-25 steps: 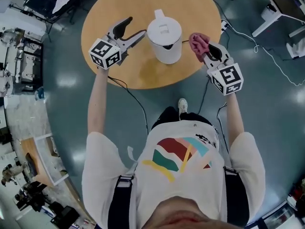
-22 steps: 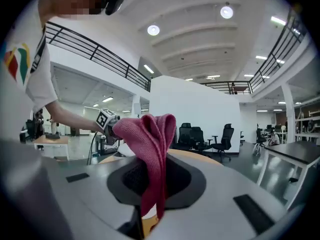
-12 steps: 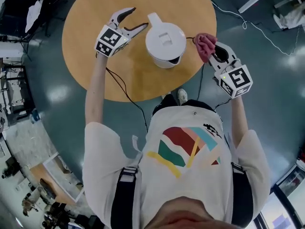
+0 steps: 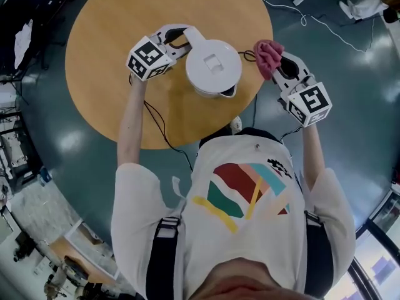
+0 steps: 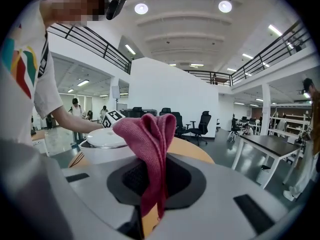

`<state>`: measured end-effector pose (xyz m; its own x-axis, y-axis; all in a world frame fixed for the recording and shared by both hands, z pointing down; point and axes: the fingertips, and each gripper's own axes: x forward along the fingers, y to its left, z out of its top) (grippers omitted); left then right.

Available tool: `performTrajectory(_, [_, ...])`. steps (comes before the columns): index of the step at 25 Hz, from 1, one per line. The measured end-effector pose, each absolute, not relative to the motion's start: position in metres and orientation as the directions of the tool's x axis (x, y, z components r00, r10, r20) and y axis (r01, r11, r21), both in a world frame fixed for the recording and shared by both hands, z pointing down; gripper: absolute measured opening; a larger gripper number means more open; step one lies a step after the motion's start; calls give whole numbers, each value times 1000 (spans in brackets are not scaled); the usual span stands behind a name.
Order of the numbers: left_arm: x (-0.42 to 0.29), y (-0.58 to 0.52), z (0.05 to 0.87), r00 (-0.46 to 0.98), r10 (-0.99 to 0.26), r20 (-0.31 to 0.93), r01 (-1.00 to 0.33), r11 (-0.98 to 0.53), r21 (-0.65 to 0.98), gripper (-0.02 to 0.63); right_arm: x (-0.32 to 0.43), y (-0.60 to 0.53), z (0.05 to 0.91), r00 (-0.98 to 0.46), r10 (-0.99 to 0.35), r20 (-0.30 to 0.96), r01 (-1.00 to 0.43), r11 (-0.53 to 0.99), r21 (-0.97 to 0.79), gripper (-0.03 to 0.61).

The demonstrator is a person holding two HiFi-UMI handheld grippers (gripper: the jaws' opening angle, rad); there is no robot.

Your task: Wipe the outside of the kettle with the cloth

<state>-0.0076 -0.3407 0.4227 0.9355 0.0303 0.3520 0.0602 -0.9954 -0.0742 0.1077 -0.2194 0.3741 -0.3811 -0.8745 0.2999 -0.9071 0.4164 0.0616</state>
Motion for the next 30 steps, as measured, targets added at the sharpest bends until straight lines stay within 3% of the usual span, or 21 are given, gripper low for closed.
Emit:
performTrajectory(10, [-7, -343, 410, 884, -272, 379, -230, -961, -152, 187, 122, -215, 367, -446, -845, 294, -870, 486, 76, 48])
performTrajectory(16, [-60, -286, 428, 727, -529, 437, -504, -844, -183, 189, 126, -167, 377, -555, -797, 240, -813, 580, 45, 48])
performTrajectory(21, [-106, -230, 433, 601, -689, 405, -683, -706, -187, 189, 116, -139, 377, -652, -725, 220, -733, 677, 60, 47])
performTrajectory(30, [-78, -127, 435, 546, -747, 379, -752, -637, -171, 189, 95, -89, 381, -747, -626, 223, -635, 771, 37, 48])
